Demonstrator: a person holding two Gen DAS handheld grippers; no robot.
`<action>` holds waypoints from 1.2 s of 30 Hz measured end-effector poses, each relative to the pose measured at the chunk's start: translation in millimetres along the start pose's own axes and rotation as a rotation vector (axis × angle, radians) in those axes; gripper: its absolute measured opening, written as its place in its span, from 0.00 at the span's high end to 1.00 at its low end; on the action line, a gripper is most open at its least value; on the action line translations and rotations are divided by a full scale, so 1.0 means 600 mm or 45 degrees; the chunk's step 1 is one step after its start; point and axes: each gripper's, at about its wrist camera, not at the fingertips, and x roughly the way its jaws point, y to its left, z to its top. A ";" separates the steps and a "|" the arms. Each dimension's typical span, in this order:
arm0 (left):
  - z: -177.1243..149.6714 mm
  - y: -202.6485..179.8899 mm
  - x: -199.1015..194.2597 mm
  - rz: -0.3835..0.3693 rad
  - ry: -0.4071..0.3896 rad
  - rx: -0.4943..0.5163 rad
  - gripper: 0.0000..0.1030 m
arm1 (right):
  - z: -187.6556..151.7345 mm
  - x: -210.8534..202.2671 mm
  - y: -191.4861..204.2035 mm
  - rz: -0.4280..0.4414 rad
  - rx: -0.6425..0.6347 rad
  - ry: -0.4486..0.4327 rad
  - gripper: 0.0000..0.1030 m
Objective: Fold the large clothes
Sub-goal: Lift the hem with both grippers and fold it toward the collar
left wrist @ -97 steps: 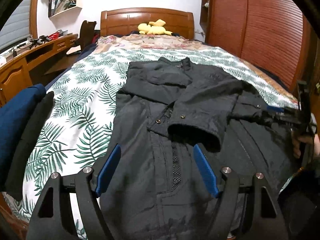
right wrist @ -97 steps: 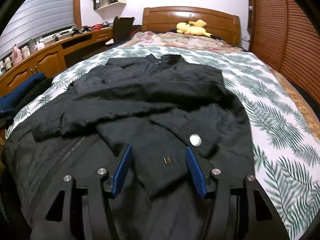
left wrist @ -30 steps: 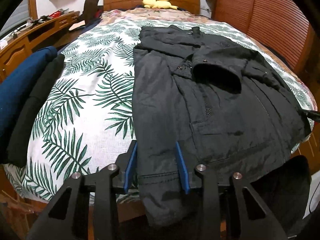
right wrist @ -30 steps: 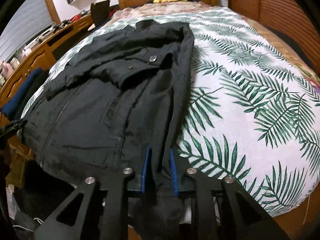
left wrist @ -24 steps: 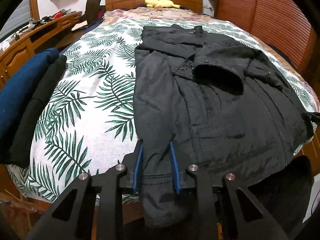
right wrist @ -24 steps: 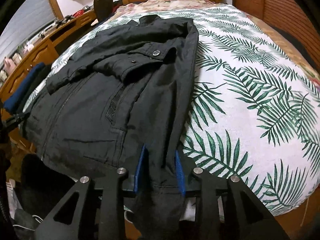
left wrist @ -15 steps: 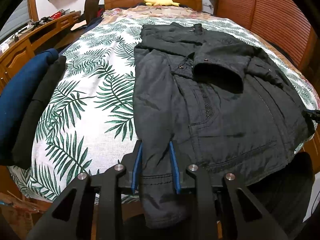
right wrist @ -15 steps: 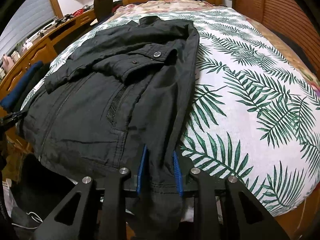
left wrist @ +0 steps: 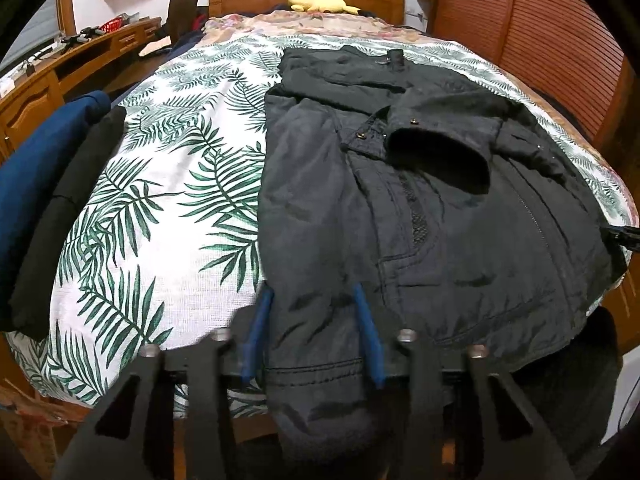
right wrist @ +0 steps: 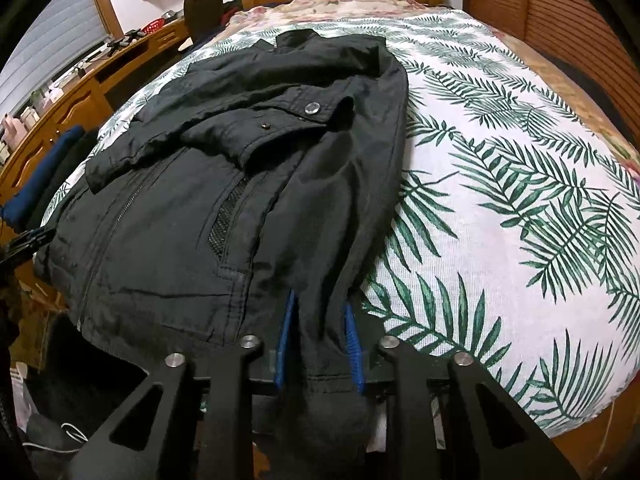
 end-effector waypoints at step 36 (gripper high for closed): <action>0.130 -0.068 -0.389 -0.150 -0.499 0.224 0.96 | -0.047 -0.450 -0.044 0.262 -0.047 -0.791 0.95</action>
